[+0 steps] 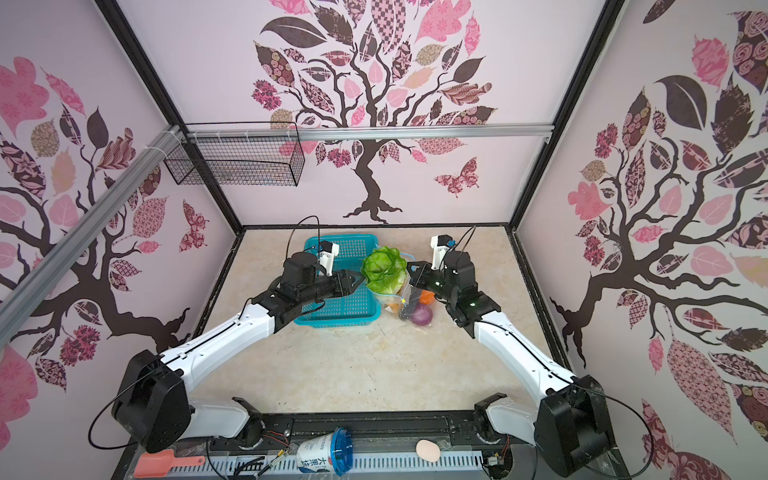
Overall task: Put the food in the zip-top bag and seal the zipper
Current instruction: 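Move the left gripper to the bag's zipper edge while the right holds the other edge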
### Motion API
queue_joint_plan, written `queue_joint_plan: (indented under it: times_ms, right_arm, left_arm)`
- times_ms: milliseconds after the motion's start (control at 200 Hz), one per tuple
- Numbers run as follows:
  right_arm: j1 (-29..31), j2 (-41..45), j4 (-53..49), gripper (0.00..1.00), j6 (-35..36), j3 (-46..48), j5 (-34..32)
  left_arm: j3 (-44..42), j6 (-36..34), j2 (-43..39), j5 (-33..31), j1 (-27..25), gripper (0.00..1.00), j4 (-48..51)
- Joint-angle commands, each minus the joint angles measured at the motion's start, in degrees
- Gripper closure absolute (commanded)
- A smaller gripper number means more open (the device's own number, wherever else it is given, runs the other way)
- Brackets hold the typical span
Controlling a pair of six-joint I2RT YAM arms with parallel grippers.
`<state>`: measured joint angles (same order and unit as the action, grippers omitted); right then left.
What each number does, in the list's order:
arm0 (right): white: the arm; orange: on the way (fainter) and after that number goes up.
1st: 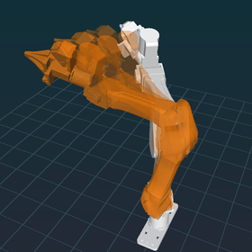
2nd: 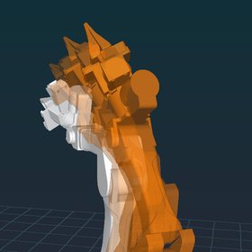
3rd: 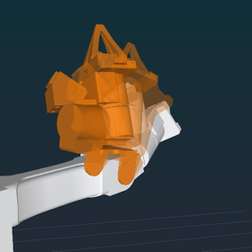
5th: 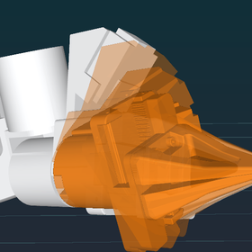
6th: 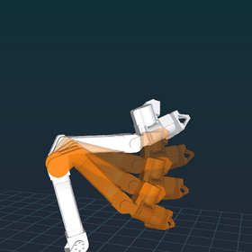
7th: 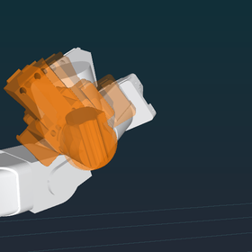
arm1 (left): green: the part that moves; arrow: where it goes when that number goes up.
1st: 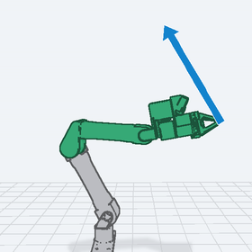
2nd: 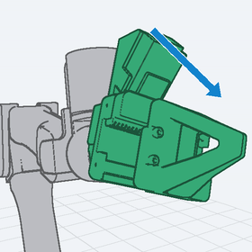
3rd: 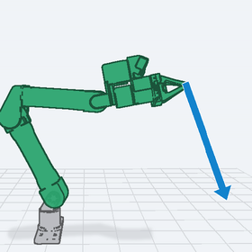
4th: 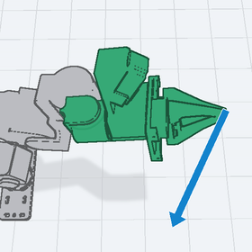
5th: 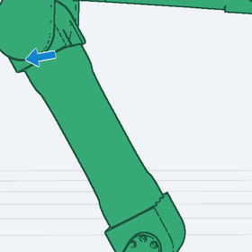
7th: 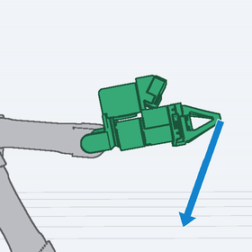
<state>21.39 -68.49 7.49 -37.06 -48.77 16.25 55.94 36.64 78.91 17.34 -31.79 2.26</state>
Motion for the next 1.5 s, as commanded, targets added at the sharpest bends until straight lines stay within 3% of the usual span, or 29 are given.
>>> queue_joint_plan:
  times_ms: [0,485,610,685,920,1265,1490]
  right_arm:
    - [-0.37,1.43,-0.81,1.0,0.61,-0.5,-0.43]
    - [-0.32,0.77,-0.75,1.0,1.17,-0.61,1.29]
    - [-0.29,0.77,-1.39,1.0,1.96,-0.96,1.76]
    - [-0.29,0.81,-1.96,1.0,2.65,-1.3,1.9]
    - [-0.3,1.88,-7.12,1.0,7.13,-4.98,0.62]
    - [-0.38,10.21,-14.93,1.0,13.5,-11.96,-9.06]
    - [-0.37,10.59,-15.72,1.0,13.64,-11.79,-7.36]
  left_arm:
    - [2.33,-0.17,-0.43,0.59,0.22,0.51,-1.1]
    - [4.71,0.8,4.57,3.37,0.15,0.75,-1.72]
    - [5.62,1.02,5.03,3.83,0.13,0.87,-2.05]
    - [6.51,1.31,5.42,4.57,0.13,1.0,-2.31]
    - [11.12,1.46,4.35,5.69,0.15,1.0,-2.15]
    - [19.26,-1.04,0.91,4.82,0.06,1.0,0.01]
    - [21.31,-2.13,3.06,4.87,-0.65,1.0,0.1]
